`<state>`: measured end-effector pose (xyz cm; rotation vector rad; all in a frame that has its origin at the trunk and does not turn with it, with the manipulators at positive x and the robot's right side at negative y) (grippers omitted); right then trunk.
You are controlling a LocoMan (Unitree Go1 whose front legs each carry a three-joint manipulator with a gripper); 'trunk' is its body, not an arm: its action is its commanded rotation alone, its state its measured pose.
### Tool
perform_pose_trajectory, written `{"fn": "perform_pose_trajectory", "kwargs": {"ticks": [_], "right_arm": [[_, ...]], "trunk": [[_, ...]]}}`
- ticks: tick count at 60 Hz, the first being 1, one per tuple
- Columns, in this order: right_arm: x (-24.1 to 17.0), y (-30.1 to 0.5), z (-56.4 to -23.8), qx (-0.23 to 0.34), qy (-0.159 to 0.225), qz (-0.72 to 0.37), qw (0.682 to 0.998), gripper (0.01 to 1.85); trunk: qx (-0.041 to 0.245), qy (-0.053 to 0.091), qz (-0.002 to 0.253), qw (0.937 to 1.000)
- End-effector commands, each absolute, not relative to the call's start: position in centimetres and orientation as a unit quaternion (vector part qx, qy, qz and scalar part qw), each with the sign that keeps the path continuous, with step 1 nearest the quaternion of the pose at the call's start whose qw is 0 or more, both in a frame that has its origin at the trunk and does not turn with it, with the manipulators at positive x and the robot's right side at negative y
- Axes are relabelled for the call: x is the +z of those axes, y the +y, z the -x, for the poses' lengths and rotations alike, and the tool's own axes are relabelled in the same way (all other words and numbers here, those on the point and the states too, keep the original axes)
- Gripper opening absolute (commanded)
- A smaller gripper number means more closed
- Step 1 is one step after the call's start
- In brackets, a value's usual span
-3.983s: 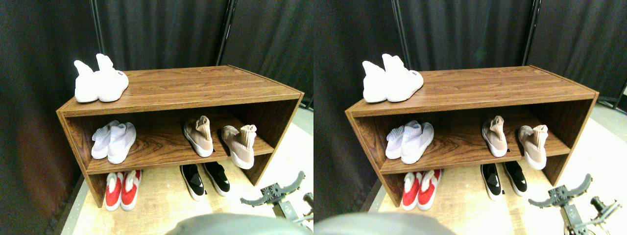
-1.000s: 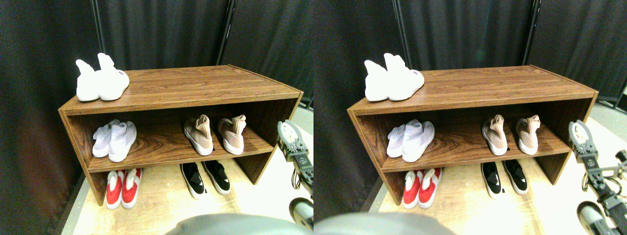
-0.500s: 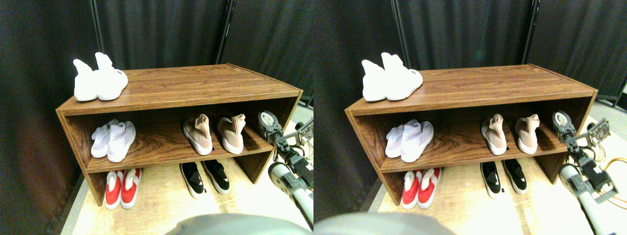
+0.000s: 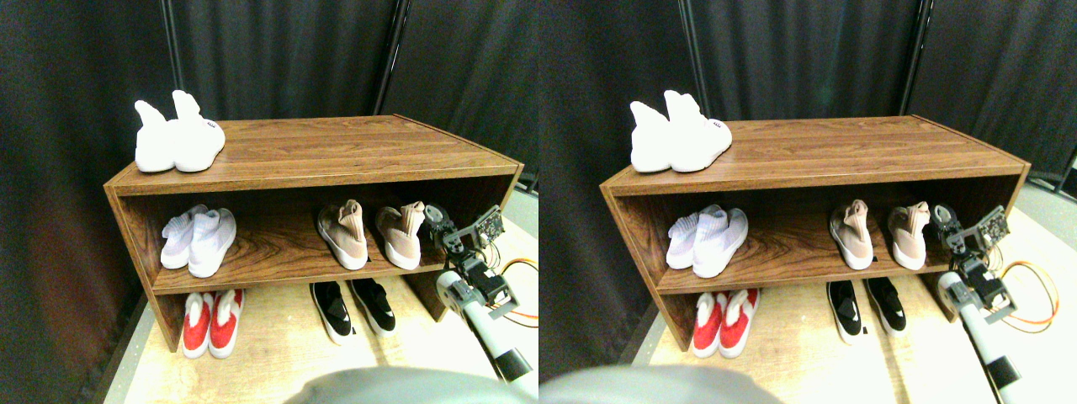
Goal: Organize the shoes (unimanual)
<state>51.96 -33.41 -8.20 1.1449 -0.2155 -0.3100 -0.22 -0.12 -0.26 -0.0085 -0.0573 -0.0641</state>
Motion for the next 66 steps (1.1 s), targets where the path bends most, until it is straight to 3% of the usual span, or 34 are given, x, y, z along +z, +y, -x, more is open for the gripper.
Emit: {"fn": "perform_pose_trajectory", "kwargs": {"ticks": [1, 20, 66], "right_arm": [[-8.0, -32.8, -52.0, -0.143, -0.111, -0.54, 0.822, 0.06], [-8.3, -30.6, -52.2, -0.131, -0.087, -0.55, 0.82, 0.06], [-8.5, -26.9, -52.7, -0.127, -0.088, -0.552, 0.819, 0.06]], "trunk": [[-0.025, -0.019, 0.009, 0.9995], [-0.015, -0.018, 0.018, 0.9995], [-0.005, -0.015, 0.026, 0.9995]]}}
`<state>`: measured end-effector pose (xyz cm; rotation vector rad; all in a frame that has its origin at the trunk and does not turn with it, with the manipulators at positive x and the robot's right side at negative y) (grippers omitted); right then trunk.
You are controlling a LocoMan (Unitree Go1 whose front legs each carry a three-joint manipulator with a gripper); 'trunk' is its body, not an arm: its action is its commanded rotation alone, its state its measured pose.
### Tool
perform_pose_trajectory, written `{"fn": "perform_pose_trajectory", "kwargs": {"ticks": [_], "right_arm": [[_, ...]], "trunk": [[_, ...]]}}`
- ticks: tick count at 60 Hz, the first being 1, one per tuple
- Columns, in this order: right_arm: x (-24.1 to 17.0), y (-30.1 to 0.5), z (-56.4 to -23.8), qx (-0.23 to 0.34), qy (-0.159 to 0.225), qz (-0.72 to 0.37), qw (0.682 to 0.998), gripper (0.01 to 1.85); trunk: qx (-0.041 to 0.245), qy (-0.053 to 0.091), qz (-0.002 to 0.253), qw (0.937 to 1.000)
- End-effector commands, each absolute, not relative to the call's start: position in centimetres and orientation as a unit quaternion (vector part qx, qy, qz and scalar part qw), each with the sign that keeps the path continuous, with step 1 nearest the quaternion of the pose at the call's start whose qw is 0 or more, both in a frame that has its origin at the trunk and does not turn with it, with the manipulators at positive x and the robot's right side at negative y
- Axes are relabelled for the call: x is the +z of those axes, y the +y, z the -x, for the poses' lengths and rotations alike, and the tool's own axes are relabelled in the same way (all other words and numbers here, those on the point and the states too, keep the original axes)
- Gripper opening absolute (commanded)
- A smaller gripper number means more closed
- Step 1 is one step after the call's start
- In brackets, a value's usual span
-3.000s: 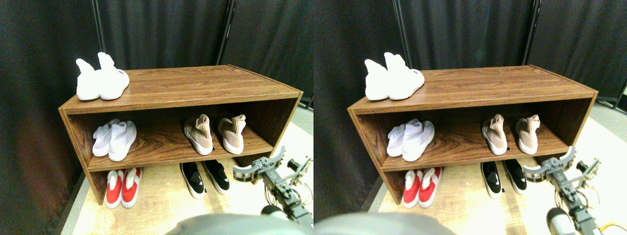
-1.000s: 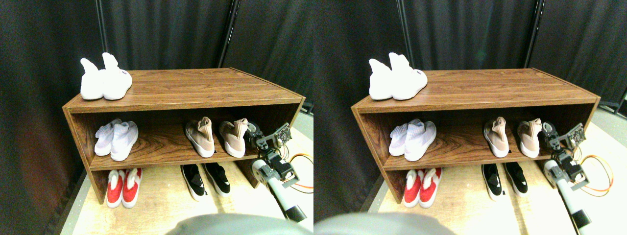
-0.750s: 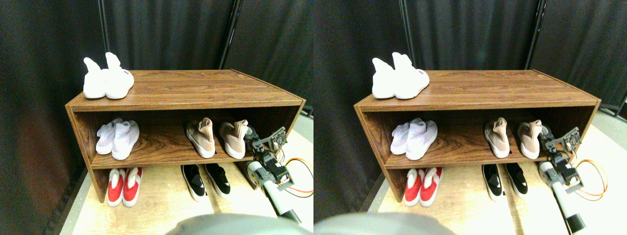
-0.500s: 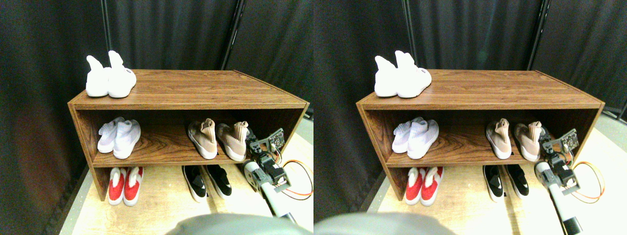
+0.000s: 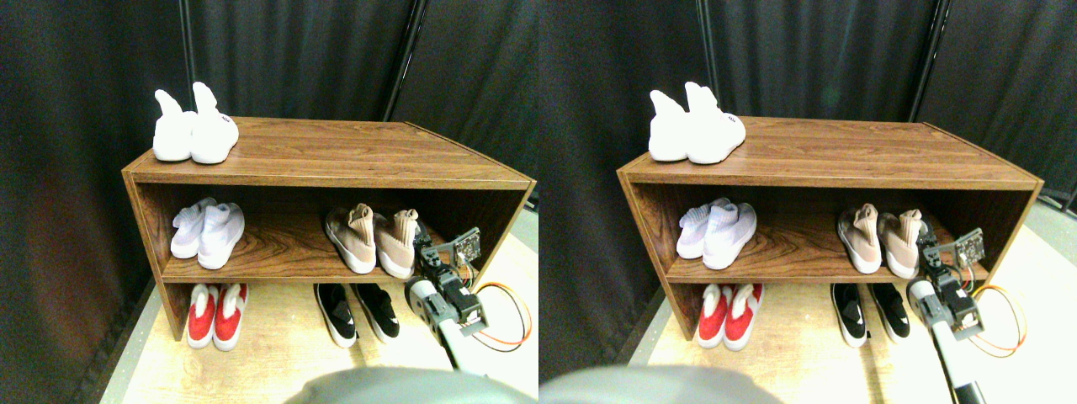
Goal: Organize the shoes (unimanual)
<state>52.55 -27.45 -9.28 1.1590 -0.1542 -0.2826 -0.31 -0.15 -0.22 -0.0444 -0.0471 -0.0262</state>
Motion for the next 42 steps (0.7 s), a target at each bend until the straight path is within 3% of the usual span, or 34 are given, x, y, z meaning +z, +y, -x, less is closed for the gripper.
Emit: {"fn": "perform_pose_trajectory", "kwargs": {"ticks": [1, 42], "right_arm": [[-8.54, -26.86, -52.72, -0.13, -0.092, -0.55, 0.82, 0.06], [-7.99, -27.01, -52.62, -0.144, -0.115, -0.527, 0.83, 0.06]], "trunk": [[-0.005, -0.015, 0.026, 0.9995], [-0.011, -0.016, 0.028, 0.9994]]}}
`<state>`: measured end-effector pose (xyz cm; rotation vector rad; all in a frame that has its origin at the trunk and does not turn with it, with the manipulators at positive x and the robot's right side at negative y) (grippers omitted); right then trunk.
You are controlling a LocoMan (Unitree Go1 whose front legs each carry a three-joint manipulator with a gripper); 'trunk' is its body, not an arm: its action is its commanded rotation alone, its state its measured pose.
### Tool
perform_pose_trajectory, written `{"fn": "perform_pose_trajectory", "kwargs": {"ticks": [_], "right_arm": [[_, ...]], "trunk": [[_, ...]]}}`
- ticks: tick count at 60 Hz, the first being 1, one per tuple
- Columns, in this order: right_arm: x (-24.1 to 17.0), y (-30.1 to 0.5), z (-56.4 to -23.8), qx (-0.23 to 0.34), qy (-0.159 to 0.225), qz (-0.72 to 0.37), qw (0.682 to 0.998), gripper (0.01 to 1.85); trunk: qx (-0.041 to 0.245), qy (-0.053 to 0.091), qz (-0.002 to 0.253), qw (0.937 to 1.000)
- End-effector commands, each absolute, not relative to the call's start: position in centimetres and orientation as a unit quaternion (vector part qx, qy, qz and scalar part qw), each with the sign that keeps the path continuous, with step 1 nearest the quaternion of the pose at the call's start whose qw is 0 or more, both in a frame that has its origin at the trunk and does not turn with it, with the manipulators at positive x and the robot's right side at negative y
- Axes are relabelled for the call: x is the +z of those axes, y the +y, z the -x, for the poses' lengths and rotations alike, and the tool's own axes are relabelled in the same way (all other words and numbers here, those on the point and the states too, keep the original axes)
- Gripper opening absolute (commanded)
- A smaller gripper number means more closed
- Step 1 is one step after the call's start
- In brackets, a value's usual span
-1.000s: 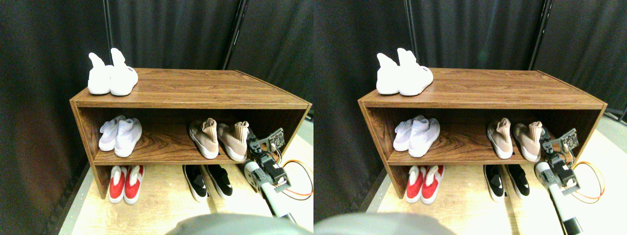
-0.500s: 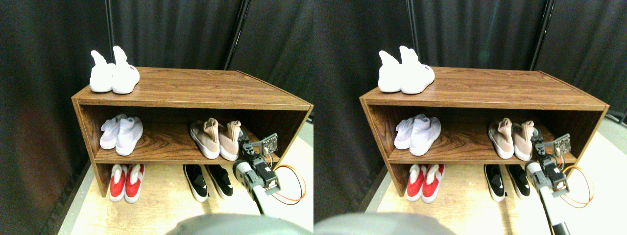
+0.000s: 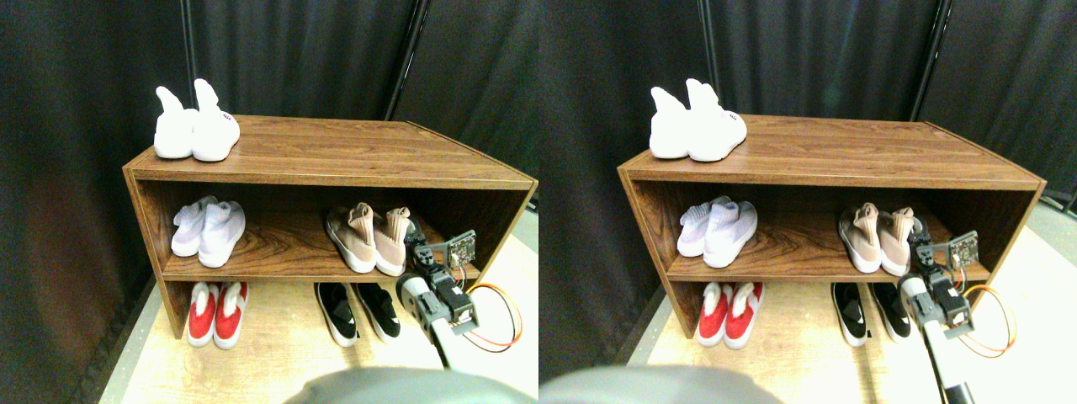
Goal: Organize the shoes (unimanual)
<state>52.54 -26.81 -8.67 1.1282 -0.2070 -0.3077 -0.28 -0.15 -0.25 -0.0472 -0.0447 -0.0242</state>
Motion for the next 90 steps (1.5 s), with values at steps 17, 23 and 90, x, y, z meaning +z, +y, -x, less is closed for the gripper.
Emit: {"fn": "perform_pose_trajectory", "kwargs": {"ticks": [17, 23, 90], "right_arm": [[-6.1, -28.1, -51.2, -0.117, -0.131, -0.491, 0.853, 0.06], [-4.9, -28.3, -50.2, -0.11, -0.137, -0.47, 0.865, 0.06], [-7.3, -28.0, -37.6, 0.071, -0.08, -0.512, 0.852, 0.06]], "trunk": [[-0.02, -0.017, 0.027, 0.9993], [-0.024, -0.017, 0.025, 0.9992], [-0.013, 0.02, 0.033, 0.9992]]}}
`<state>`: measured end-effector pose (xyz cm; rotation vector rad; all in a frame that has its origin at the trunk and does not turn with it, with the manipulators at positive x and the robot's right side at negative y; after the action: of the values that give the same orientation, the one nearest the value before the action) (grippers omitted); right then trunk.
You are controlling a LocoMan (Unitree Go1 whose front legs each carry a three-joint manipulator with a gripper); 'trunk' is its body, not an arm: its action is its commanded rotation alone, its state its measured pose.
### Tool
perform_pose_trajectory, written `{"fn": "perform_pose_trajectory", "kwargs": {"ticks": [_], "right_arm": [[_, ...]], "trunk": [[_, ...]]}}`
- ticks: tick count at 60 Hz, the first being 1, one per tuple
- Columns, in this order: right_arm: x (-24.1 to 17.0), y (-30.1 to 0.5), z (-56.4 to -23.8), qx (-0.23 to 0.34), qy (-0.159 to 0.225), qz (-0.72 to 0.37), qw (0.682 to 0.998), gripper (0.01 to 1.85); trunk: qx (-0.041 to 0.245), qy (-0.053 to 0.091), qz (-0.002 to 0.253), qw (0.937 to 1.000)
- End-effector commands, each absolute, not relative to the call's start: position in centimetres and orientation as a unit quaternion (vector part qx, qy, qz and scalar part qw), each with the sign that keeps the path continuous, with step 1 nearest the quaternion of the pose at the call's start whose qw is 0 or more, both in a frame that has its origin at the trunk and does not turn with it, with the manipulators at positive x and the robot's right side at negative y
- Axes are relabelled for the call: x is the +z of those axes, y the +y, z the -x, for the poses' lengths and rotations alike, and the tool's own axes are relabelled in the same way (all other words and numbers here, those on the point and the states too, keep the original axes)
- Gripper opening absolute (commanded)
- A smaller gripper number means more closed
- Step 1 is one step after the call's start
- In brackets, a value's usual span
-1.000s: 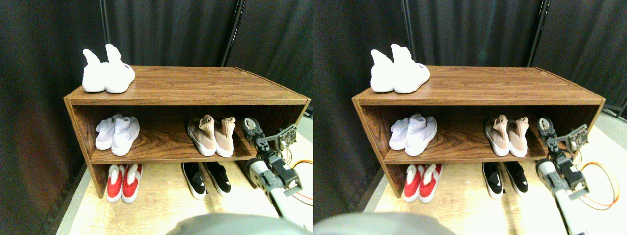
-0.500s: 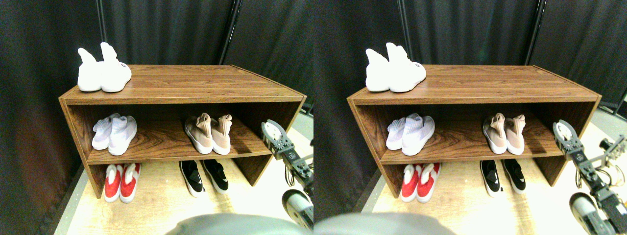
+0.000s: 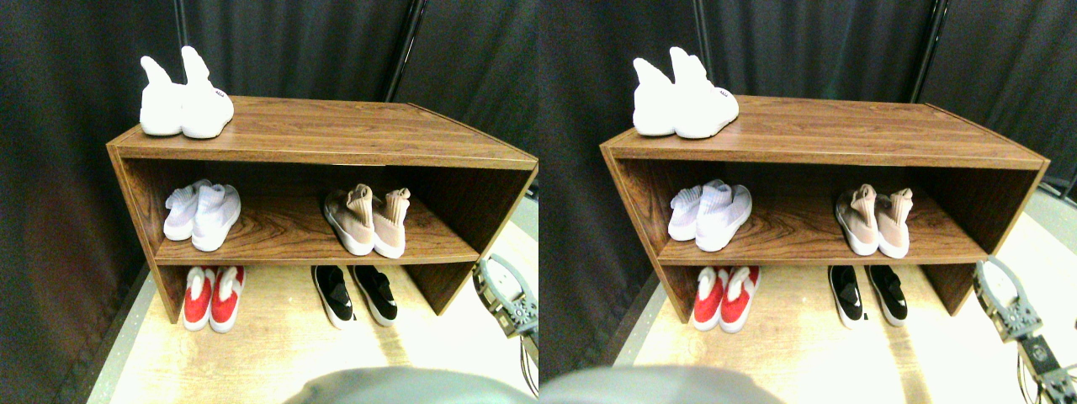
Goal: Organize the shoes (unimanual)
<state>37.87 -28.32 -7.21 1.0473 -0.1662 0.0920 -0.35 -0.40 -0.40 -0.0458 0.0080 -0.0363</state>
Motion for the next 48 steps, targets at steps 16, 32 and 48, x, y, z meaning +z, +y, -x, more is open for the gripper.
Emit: {"fn": "perform_pose_trajectory", "kwargs": {"ticks": [16, 32, 48], "right_arm": [[-11.2, -28.4, -38.1, 0.038, -0.043, -0.553, 0.831, 0.06], [-15.9, -28.6, -40.9, 0.009, -0.01, -0.589, 0.808, 0.06], [-18.5, -29.4, -43.2, -0.044, -0.018, -0.589, 0.807, 0.06]], "trunk": [[-0.006, 0.031, 0.03, 0.999], [-0.006, 0.036, 0.028, 0.9989], [-0.005, 0.035, 0.029, 0.999]]}}
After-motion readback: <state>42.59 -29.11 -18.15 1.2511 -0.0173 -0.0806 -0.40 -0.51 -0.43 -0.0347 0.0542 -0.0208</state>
